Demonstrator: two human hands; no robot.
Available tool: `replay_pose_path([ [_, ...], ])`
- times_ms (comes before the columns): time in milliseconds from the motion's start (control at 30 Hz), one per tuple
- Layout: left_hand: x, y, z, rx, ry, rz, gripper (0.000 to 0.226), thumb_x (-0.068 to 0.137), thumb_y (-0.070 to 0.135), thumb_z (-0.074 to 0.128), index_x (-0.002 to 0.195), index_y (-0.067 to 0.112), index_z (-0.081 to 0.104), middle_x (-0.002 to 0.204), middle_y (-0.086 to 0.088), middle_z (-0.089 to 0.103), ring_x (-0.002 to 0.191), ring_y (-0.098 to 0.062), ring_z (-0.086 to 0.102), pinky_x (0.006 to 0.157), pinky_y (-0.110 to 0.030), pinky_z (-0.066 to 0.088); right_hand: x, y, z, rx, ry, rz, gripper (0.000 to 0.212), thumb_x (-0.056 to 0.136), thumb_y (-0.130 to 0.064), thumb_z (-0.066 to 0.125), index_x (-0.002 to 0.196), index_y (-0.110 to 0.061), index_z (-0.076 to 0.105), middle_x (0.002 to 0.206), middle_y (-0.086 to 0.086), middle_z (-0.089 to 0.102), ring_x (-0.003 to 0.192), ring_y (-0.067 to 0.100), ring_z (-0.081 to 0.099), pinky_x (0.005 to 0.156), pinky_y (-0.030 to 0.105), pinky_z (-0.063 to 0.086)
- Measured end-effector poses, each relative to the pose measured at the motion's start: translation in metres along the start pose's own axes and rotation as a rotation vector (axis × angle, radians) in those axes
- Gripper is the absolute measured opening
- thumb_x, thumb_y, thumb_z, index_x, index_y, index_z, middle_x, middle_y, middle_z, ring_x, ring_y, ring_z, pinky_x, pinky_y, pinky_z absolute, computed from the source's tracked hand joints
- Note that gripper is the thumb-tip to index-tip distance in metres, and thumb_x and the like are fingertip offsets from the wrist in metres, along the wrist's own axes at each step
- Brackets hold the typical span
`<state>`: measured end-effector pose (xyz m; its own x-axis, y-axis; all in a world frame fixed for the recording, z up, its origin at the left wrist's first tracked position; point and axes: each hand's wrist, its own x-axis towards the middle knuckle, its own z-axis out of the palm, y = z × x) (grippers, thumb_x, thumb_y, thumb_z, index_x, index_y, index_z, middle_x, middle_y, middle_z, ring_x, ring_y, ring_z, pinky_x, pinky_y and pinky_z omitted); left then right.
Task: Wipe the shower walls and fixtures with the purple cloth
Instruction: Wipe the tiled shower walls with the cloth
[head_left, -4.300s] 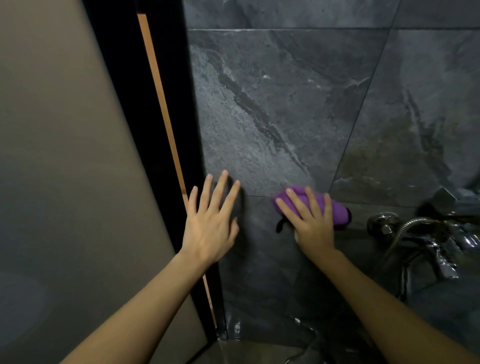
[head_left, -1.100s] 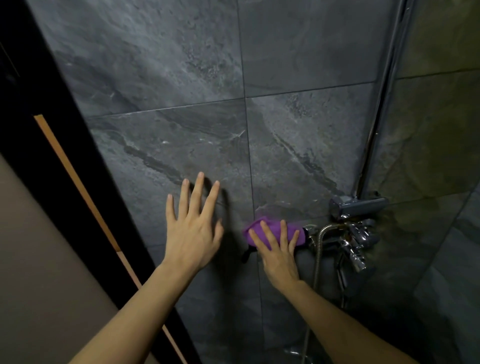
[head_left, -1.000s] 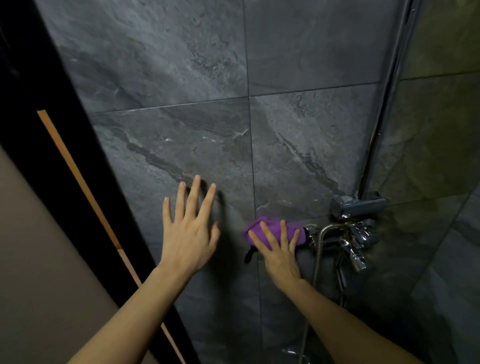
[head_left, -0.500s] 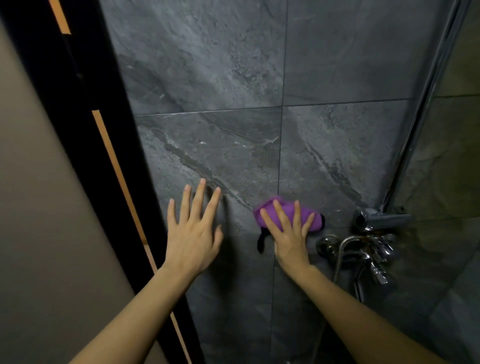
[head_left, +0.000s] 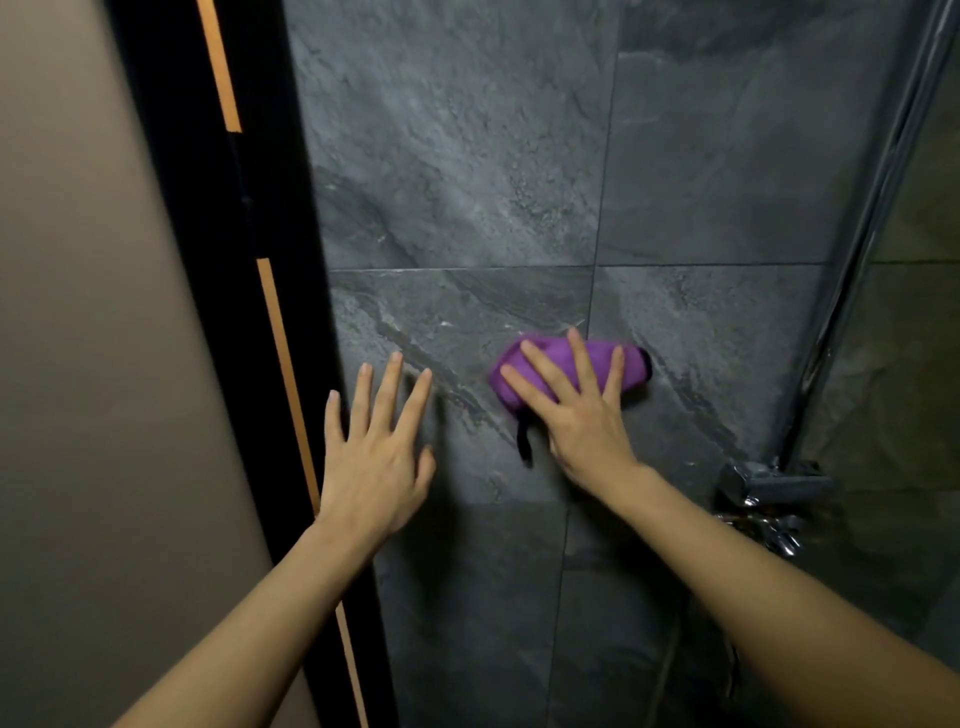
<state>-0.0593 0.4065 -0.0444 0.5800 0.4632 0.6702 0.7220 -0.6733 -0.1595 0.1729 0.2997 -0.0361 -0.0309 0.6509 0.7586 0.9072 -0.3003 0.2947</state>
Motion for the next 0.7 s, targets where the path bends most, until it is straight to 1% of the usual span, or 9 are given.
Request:
replay_pose_path([
  [67, 0.009, -0.007, -0.006, 0.019, 0.023, -0.007, 0.082, 0.083, 0.045, 0.044, 0.157, 0.024, 0.016, 0.166, -0.010, 0.006, 0.151, -0.035, 0.009, 0.116, -0.060, 0.019, 0.039, -0.001, -0.020, 0.023, 0.062, 0.057, 0.079, 0.079, -0.008, 0.054, 0.150, -0.036, 0.032, 0.162, -0.004, 0.021, 0.148, 0.043, 0.005, 0.107, 0.073, -0.007],
  [167, 0.026, -0.018, -0.016, 0.027, 0.070, -0.019, 0.080, 0.082, 0.045, 0.039, 0.157, 0.023, 0.019, 0.165, -0.011, 0.007, 0.151, -0.036, 0.012, 0.115, -0.061, 0.020, 0.086, 0.002, -0.041, 0.019, 0.149, 0.084, 0.083, 0.079, -0.006, 0.061, 0.150, -0.038, 0.031, 0.162, -0.006, 0.021, 0.148, 0.042, 0.006, 0.108, 0.073, -0.005],
  [233, 0.040, -0.027, -0.023, 0.034, 0.102, -0.022, 0.079, 0.082, 0.045, 0.037, 0.156, 0.022, 0.023, 0.165, -0.011, 0.010, 0.150, -0.037, 0.014, 0.115, -0.061, 0.021, 0.104, 0.001, -0.046, 0.016, 0.190, 0.121, 0.083, 0.079, -0.009, 0.062, 0.150, -0.039, 0.031, 0.162, -0.007, 0.021, 0.149, 0.040, 0.005, 0.108, 0.073, -0.005],
  [300, 0.055, -0.034, -0.031, 0.039, 0.137, -0.025, 0.079, 0.081, 0.045, 0.038, 0.155, 0.022, 0.025, 0.165, -0.011, 0.013, 0.149, -0.036, 0.017, 0.114, -0.061, 0.023, 0.105, -0.006, -0.044, 0.006, 0.215, 0.128, 0.077, 0.080, -0.013, 0.057, 0.149, -0.038, 0.033, 0.161, -0.006, 0.022, 0.149, 0.040, 0.004, 0.109, 0.073, -0.005],
  [400, 0.073, -0.044, -0.038, 0.053, 0.180, -0.017, 0.079, 0.081, 0.043, 0.044, 0.155, 0.023, 0.025, 0.164, -0.010, 0.013, 0.149, -0.036, 0.017, 0.114, -0.061, 0.022, 0.079, -0.019, -0.024, -0.047, 0.202, -0.048, 0.067, 0.080, -0.023, 0.047, 0.146, -0.033, 0.042, 0.159, -0.002, 0.031, 0.147, 0.043, 0.011, 0.109, 0.075, 0.000],
  [433, 0.077, -0.046, -0.040, 0.057, 0.194, -0.015, 0.079, 0.081, 0.043, 0.047, 0.155, 0.023, 0.025, 0.165, -0.010, 0.013, 0.150, -0.036, 0.017, 0.115, -0.061, 0.021, 0.068, -0.021, -0.016, -0.078, 0.177, -0.119, 0.066, 0.079, -0.025, 0.048, 0.145, -0.033, 0.044, 0.158, -0.002, 0.033, 0.146, 0.043, 0.014, 0.108, 0.076, 0.002],
  [500, 0.083, -0.050, -0.043, 0.065, 0.212, -0.018, 0.081, 0.081, 0.043, 0.050, 0.155, 0.024, 0.024, 0.165, -0.009, 0.012, 0.150, -0.036, 0.015, 0.116, -0.060, 0.019, 0.051, -0.019, -0.004, -0.140, 0.126, -0.201, 0.069, 0.078, -0.030, 0.059, 0.145, -0.034, 0.044, 0.158, -0.003, 0.032, 0.146, 0.043, 0.017, 0.108, 0.076, 0.005],
  [567, 0.089, -0.055, -0.049, 0.077, 0.234, -0.015, 0.082, 0.080, 0.043, 0.051, 0.155, 0.024, 0.023, 0.165, -0.010, 0.012, 0.150, -0.036, 0.015, 0.116, -0.060, 0.017, 0.051, -0.016, -0.007, -0.157, 0.103, -0.227, 0.071, 0.078, -0.037, 0.061, 0.146, -0.036, 0.042, 0.158, -0.005, 0.031, 0.146, 0.041, 0.019, 0.108, 0.076, 0.009],
  [700, 0.105, -0.069, -0.067, 0.117, 0.281, -0.003, 0.082, 0.079, 0.042, 0.051, 0.155, 0.022, 0.026, 0.164, -0.011, 0.014, 0.150, -0.037, 0.016, 0.116, -0.061, 0.014, 0.097, -0.008, -0.035, -0.119, 0.204, -0.222, 0.058, 0.085, -0.047, 0.056, 0.142, -0.036, 0.049, 0.154, -0.006, 0.039, 0.144, 0.040, 0.027, 0.108, 0.074, 0.012],
])
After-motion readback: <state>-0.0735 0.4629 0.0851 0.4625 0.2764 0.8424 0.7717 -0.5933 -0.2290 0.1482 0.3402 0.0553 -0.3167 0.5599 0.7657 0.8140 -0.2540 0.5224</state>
